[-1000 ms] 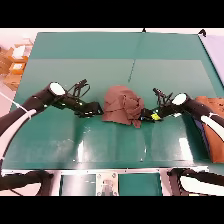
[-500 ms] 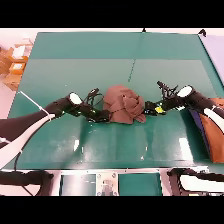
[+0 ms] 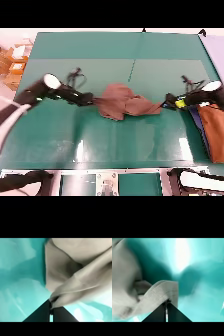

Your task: Fold the shirts.

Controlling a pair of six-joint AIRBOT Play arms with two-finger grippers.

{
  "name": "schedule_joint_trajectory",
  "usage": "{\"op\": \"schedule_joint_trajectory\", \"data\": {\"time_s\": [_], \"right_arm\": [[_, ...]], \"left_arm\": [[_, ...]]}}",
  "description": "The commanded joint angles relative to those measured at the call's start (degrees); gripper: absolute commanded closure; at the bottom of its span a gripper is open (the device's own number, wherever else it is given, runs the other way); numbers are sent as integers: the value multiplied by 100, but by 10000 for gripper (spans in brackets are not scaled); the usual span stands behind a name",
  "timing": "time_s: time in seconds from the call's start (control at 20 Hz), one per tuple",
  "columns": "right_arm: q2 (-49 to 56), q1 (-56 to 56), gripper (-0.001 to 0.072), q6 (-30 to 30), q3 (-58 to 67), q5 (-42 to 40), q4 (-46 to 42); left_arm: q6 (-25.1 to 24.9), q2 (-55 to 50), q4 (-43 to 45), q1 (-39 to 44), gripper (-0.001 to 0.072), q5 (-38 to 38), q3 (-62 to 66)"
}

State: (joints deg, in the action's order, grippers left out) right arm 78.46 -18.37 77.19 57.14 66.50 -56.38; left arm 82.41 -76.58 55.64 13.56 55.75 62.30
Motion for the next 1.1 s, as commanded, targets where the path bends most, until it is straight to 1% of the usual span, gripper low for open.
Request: {"op": "schedule_joint_trajectory", "data": {"time_s": [0.0,0.15,0.2,0.3,0.35,0.4,0.55,0.65,0.75,0.85,0.95,1.05], "right_arm": [[-256,-951,701,-50,518,544,809],[-715,-1108,701,-289,1421,815,2332],[-885,-1093,700,-299,1810,852,2922],[-1244,-1067,701,-487,2776,723,4223],[-1399,-1069,701,-505,3386,542,4686],[-1510,-1082,700,-503,4013,337,4878],[-1624,-1215,700,-380,6026,-214,4887],[-1679,-1381,700,-258,6767,-555,4889],[-1917,-1593,700,-267,6773,-826,4863],[-2011,-1648,700,-273,6610,-837,4686],[-2002,-1644,700,-271,6253,-796,4426],[-1952,-1480,700,-420,5633,-798,4240]], "left_arm": [[164,1126,704,-754,678,195,240],[90,1773,664,-944,678,177,1237],[-4,1891,446,-944,678,184,1735],[-306,1998,-284,-944,677,223,3001],[-448,1996,-643,-942,677,240,3742],[-544,1996,-874,-942,678,236,4481],[-623,1996,-1051,-944,677,136,6306],[-647,2044,-1060,-944,677,-70,6955],[-647,2179,-907,-944,677,-345,6944],[-640,2210,-560,-944,677,-420,6708],[-640,2203,-232,-944,677,-573,6199],[-640,2190,-66,-944,677,-1010,5327]]}}
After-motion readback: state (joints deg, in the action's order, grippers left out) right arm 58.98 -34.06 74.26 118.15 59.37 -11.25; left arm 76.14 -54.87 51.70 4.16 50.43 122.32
